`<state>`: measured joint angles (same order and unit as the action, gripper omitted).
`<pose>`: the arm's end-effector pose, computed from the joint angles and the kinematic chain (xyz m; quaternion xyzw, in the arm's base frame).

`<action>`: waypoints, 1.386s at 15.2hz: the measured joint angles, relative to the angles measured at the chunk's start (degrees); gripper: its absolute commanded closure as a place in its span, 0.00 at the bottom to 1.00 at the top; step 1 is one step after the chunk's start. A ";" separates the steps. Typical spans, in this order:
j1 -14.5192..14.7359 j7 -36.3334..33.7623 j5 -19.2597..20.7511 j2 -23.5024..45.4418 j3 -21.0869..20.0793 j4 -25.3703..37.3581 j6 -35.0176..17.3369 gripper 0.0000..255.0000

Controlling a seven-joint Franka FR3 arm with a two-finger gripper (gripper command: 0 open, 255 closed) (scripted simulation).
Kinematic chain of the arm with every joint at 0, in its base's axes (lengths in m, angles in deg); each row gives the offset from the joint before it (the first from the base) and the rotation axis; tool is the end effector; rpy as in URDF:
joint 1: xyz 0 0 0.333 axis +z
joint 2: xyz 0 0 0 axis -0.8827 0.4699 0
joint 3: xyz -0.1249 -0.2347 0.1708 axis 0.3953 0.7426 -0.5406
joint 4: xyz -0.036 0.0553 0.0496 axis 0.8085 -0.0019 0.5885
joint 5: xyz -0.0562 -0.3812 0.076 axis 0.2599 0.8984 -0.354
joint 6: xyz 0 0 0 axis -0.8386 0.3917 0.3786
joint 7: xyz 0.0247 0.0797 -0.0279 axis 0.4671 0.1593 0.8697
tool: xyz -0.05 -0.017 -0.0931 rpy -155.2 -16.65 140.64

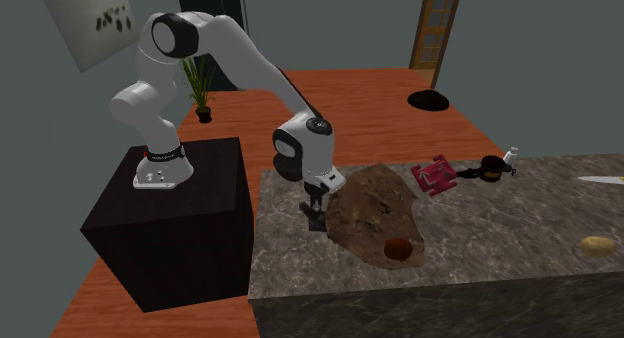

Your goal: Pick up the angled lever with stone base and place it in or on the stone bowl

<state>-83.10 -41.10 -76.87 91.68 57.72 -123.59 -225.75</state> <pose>0.5247 -0.3506 0.1918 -0.9968 0.0762 0.0093 0.0227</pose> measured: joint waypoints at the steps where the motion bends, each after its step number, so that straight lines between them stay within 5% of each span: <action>1: 0.13 -0.12 0.22 -0.76 0.19 -0.25 0.50 1.00; 21: 1.77 -2.77 4.03 -10.91 2.60 0.95 11.54 1.00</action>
<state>-81.33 -43.87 -72.84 80.77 60.32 -122.64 -214.21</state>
